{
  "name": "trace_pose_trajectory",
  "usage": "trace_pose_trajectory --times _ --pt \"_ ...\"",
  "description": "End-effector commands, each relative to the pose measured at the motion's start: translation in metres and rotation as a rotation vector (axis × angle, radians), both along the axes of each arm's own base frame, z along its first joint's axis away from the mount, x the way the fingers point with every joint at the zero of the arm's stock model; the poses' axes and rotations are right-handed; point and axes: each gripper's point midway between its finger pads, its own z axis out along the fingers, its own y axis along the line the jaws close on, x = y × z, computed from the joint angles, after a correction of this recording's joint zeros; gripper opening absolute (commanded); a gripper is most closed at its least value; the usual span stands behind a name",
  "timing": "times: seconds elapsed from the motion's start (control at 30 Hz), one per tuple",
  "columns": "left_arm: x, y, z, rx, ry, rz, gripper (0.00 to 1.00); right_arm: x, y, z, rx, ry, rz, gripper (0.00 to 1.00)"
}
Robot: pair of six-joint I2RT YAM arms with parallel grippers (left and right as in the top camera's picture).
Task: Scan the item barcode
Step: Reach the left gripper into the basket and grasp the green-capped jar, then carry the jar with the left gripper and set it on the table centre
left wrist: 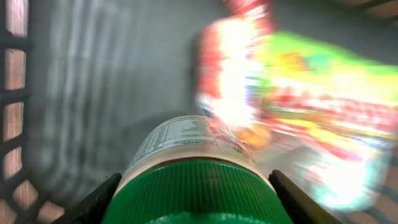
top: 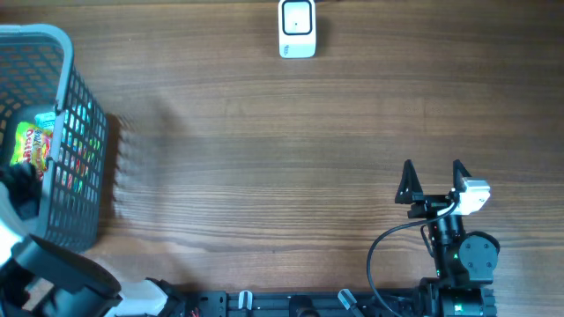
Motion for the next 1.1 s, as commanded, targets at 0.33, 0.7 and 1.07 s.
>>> trace_pose_trajectory --times 0.33,0.7,1.07 --pt "0.078 -0.163 0.313 0.147 -0.919 -0.485 0.56 0.0 0.0 0.001 0.01 -0.005 -0.003 1.0" --pt "0.14 -0.465 0.124 -0.005 -0.313 -1.326 0.56 0.0 0.0 0.001 0.01 -0.005 -0.003 1.0" --pt "0.115 -0.525 -0.058 -0.038 0.213 -1.493 0.56 0.0 0.0 0.001 0.01 -0.005 -0.003 1.0"
